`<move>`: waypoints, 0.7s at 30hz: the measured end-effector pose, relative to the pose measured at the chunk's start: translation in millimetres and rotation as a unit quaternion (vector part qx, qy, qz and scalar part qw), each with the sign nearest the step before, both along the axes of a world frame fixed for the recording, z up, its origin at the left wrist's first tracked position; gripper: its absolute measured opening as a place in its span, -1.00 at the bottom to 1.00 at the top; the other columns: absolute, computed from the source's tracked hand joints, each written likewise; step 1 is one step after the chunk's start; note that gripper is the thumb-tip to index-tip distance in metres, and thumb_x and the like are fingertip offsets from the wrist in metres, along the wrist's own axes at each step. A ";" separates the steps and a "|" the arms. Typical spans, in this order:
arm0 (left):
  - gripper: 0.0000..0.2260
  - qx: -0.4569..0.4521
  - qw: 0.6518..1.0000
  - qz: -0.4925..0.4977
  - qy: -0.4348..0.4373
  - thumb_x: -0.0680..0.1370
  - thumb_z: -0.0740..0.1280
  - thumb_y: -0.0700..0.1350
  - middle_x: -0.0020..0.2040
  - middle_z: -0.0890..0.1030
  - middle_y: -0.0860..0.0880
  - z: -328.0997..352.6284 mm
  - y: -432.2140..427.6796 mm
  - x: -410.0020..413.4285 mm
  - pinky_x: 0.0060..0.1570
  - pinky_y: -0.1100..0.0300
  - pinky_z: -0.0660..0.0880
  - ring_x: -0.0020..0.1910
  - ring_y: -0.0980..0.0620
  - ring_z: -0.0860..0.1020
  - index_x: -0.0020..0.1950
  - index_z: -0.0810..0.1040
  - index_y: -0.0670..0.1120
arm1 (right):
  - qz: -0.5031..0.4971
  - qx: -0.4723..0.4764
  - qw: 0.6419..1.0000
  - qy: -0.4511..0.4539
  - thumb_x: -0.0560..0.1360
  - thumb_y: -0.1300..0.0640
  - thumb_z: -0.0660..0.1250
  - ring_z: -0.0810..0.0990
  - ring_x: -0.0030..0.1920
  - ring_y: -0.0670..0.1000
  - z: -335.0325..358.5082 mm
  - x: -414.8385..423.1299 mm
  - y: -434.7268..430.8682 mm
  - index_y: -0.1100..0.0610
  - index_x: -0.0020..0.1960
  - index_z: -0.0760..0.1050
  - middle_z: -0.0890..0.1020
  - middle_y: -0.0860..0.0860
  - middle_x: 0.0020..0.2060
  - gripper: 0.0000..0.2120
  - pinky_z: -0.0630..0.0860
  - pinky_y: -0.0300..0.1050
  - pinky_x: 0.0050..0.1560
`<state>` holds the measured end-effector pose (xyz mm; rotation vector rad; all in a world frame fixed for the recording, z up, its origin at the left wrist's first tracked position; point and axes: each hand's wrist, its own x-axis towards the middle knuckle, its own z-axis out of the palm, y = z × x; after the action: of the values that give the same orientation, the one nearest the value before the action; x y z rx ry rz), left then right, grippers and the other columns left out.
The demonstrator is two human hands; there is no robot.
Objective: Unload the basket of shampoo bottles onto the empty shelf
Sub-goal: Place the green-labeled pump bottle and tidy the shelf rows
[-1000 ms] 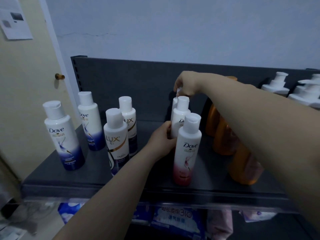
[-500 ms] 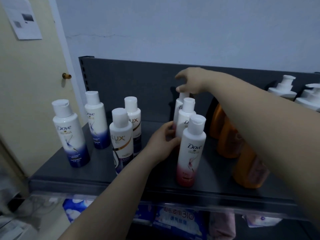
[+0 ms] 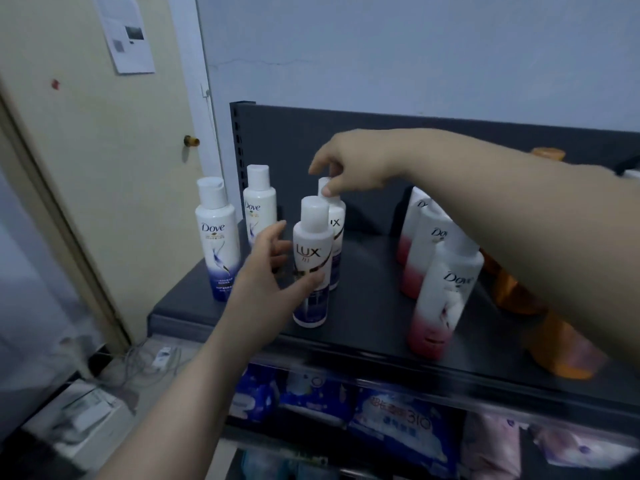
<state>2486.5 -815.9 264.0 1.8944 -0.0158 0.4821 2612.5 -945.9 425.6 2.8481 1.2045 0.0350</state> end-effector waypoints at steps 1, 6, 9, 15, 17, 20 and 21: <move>-0.44 0.011 0.999 -0.022 0.022 0.43 0.49 -0.10 0.18 0.57 0.14 -4.5 2.7 6.1 0.20 -0.01 0.52 0.15 0.15 0.56 0.34 0.35 0.17 | -0.007 0.000 1.000 0.009 0.54 0.00 0.31 0.61 -0.05 -0.04 -2.2 2.2 3.2 0.00 0.30 0.47 0.60 -0.04 0.13 -0.66 0.45 -0.16 -0.08; -0.66 0.052 0.993 -0.083 0.067 0.42 0.49 -0.03 0.02 0.63 0.26 -15.8 7.8 25.6 0.00 0.27 0.51 -0.03 0.33 0.58 0.11 0.46 0.19 | -0.033 0.010 0.999 0.015 0.50 0.08 0.33 0.65 -0.22 -0.05 -2.9 16.1 1.1 0.02 0.02 0.56 0.70 0.01 -0.18 -0.88 0.57 -0.08 -0.08; -0.65 0.056 0.991 -0.103 0.063 0.41 0.50 -0.03 0.04 0.63 0.23 -15.9 3.7 36.2 0.04 0.23 0.53 -0.01 0.29 0.59 0.11 0.46 0.18 | -0.055 0.014 0.998 0.024 0.50 0.12 0.33 0.66 -0.24 -0.06 -2.5 21.6 -6.6 0.05 0.02 0.57 0.70 0.03 -0.18 -0.89 0.54 -0.14 -0.14; -0.64 0.052 0.989 -0.127 0.054 0.37 0.52 -0.03 -0.01 0.63 0.27 -16.8 -5.3 49.1 0.00 0.28 0.52 -0.05 0.31 0.59 0.07 0.47 0.21 | -0.084 0.027 0.996 0.021 0.49 0.16 0.34 0.63 -0.28 -0.09 -3.4 26.5 -18.5 0.08 0.03 0.58 0.68 0.00 -0.23 -0.87 0.50 -0.19 -0.24; -0.63 0.049 0.988 -0.136 0.051 0.36 0.53 -0.02 -0.02 0.62 0.31 -16.5 -7.4 49.1 -0.08 0.40 0.50 -0.07 0.34 0.58 0.07 0.47 0.21 | -0.085 0.031 0.996 0.026 0.49 0.16 0.35 0.62 -0.30 -0.11 -3.2 27.1 -21.0 0.07 0.02 0.58 0.69 0.02 -0.20 -0.88 0.52 -0.15 -0.15; -0.62 0.039 0.987 -0.148 0.053 0.36 0.54 -0.02 -0.01 0.62 0.32 -15.7 -10.3 48.3 -0.15 0.47 0.48 -0.05 0.35 0.58 0.08 0.48 0.21 | -0.084 0.031 0.995 0.039 0.48 0.17 0.36 0.63 -0.30 -0.11 -1.8 26.8 -24.3 0.06 0.00 0.58 0.69 0.02 -0.19 -0.89 0.55 -0.11 -0.11; -0.61 0.037 0.986 -0.152 0.053 0.36 0.54 -0.02 0.00 0.62 0.32 -15.5 -10.7 48.0 -0.15 0.47 0.49 -0.04 0.35 0.58 0.09 0.48 0.21 | -0.084 0.031 0.995 0.043 0.48 0.17 0.36 0.64 -0.30 -0.11 -1.6 26.7 -25.2 0.06 -0.01 0.58 0.69 0.00 -0.21 -0.90 0.55 -0.10 -0.11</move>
<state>2534.6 -826.6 248.5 1.9450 -0.2515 0.1738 2639.2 -971.2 423.9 3.0235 0.9890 -0.0573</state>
